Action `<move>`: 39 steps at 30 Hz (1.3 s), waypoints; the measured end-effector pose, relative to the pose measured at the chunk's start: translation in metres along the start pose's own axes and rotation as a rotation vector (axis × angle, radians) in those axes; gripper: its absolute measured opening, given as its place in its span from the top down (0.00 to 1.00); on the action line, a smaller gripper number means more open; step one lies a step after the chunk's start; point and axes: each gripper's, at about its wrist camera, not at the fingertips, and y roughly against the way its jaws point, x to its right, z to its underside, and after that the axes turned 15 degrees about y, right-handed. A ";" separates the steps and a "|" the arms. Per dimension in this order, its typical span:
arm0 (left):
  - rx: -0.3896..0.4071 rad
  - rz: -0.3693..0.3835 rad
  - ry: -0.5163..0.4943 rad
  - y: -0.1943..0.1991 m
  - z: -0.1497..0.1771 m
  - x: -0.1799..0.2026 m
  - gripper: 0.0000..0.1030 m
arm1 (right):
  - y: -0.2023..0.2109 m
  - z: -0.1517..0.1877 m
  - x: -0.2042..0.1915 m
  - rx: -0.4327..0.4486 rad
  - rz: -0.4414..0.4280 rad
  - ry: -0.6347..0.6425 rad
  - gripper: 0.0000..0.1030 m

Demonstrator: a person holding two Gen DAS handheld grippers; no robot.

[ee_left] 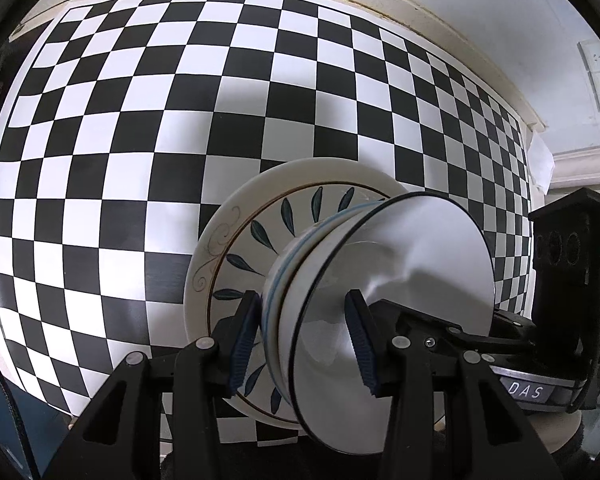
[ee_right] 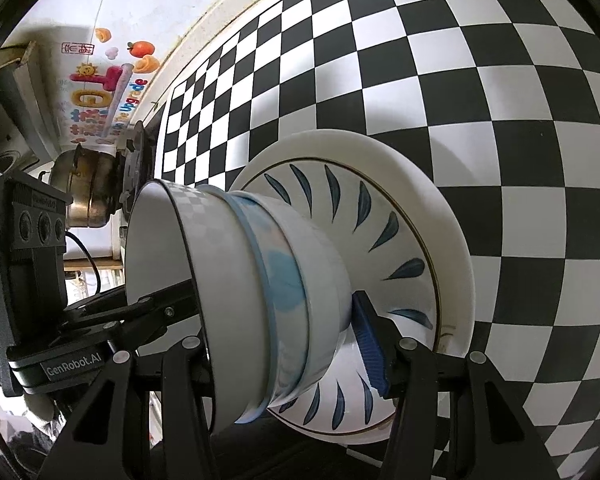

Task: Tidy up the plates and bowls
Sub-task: 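Lower the bowl stack onto the blue-striped plate and open the right gripper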

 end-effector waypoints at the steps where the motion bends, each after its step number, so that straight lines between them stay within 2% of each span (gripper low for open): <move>1: 0.003 -0.002 -0.002 0.000 0.001 0.000 0.60 | 0.000 0.000 0.000 0.001 0.000 0.000 0.47; 9: 0.017 -0.010 -0.012 0.002 0.006 0.001 0.62 | 0.001 0.001 -0.002 0.009 0.010 0.012 0.47; 14: 0.027 -0.023 -0.007 0.005 0.006 -0.001 0.61 | 0.003 0.000 -0.009 -0.003 0.057 0.023 0.47; 18: 0.070 -0.055 -0.003 0.012 0.010 -0.005 0.59 | 0.010 0.001 -0.016 -0.001 0.093 0.039 0.47; 22: 0.122 -0.085 -0.027 0.024 0.017 -0.011 0.59 | 0.020 0.007 -0.026 0.011 0.211 0.068 0.44; 25: 0.177 -0.099 -0.063 0.039 0.025 -0.013 0.50 | 0.029 0.017 -0.038 0.037 0.275 0.070 0.36; 26: 0.208 -0.106 -0.077 0.046 0.029 -0.013 0.45 | 0.033 0.021 -0.046 0.052 0.309 0.078 0.28; 28: 0.280 -0.118 -0.101 0.063 0.034 -0.014 0.33 | 0.041 0.027 -0.059 0.075 0.367 0.093 0.20; 29: 0.318 -0.120 -0.108 0.072 0.037 -0.015 0.25 | 0.044 0.030 -0.065 0.086 0.396 0.099 0.19; 31: 0.385 -0.113 -0.109 0.088 0.040 -0.018 0.18 | 0.054 0.036 -0.080 0.130 0.464 0.100 0.17; 34: 0.494 -0.120 -0.124 0.113 0.045 -0.022 0.13 | 0.071 0.044 -0.101 0.209 0.546 0.090 0.16; 37: 0.515 -0.098 -0.135 0.128 0.045 -0.026 0.05 | 0.084 0.048 -0.122 0.269 0.628 0.092 0.14; 39: 0.504 -0.090 -0.152 0.130 0.045 -0.025 0.03 | 0.092 0.051 -0.137 0.296 0.674 0.096 0.14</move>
